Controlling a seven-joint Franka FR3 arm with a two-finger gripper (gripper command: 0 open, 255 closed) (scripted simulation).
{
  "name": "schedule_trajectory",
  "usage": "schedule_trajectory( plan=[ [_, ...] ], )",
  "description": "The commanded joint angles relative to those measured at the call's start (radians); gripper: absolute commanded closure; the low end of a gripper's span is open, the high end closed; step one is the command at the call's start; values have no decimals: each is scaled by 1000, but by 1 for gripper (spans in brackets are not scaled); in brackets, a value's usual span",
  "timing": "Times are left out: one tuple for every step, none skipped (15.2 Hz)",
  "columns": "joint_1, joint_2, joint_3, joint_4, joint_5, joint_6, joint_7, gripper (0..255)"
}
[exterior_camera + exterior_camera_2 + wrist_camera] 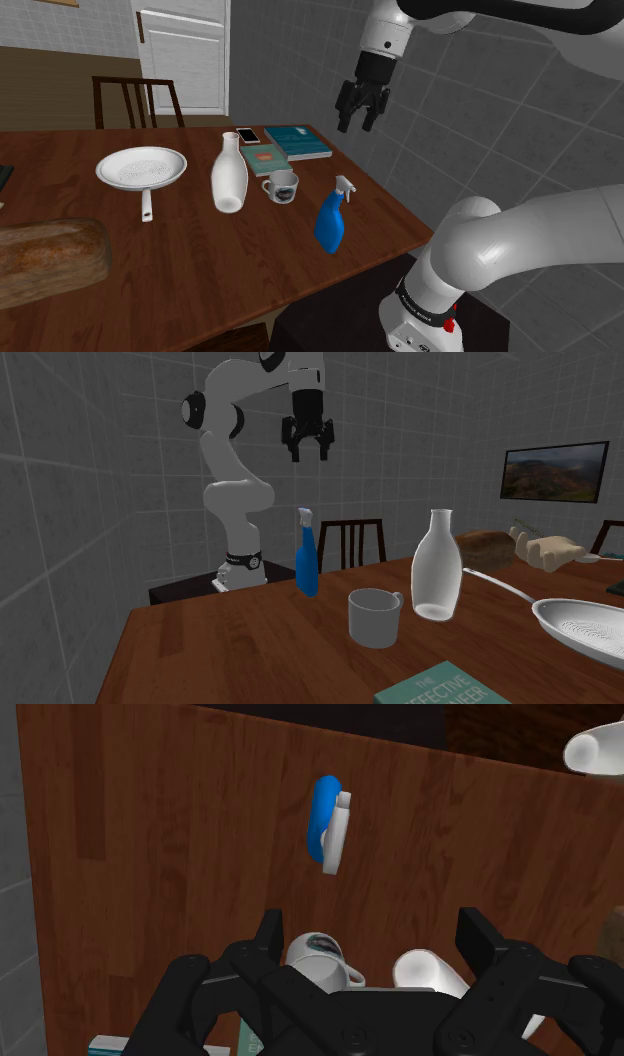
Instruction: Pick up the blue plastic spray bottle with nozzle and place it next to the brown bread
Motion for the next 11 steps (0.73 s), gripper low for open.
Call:
schedule_trajectory(
  plan=[
    [0, 0, 0, 0, 0, 0, 0, 0],
    [-2, -17, 3, -46, -3, 38, -2, 0],
    [-3, -32, 6, -90, -7, 75, -3, 0],
    [-5, -46, 9, -134, -10, 114, -5, 0],
    [-6, -59, 11, -177, -13, 152, -6, 0],
    [-8, -70, 14, -218, -15, 191, -8, 0],
    [-9, -79, 17, -259, -18, 231, -9, 0],
    [-11, -87, 19, -298, -21, 272, -10, 0],
    [-12, -93, 21, -337, -24, 313, -11, 0],
    [-13, -95, 23, -358, -25, 336, -12, 0],
    [-13, -93, 24, -370, -24, 351, -12, 0]
  ],
)
